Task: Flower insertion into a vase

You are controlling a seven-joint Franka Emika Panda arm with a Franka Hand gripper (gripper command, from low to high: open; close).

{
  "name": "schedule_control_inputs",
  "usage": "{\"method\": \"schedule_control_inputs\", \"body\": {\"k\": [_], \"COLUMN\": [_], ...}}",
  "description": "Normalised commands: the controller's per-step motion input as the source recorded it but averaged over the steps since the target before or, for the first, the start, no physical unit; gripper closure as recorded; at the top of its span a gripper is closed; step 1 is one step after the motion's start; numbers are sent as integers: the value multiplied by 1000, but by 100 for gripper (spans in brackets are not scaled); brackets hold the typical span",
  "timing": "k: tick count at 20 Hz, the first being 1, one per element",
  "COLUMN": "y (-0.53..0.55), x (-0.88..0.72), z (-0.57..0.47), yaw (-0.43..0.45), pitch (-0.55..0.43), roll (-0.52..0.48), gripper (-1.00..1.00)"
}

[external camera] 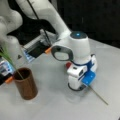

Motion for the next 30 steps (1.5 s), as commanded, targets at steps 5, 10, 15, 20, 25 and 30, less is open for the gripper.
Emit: {"method": "schedule_control_inputs", "body": {"k": [5,10,15,20,25,30], "y": [105,100,109,100,54,-69], "x": [-18,-41,-92,-214,-341,-287], "z": [-117,-123,-88,64,288,269], "yaw": [27,39,58,71,63,59], "pitch": [-108,-109,-92,-10,77,65], "roll": [-260,-249,-223,-207,-152,-21], "gripper": [100,100,100,100,100,100]}}
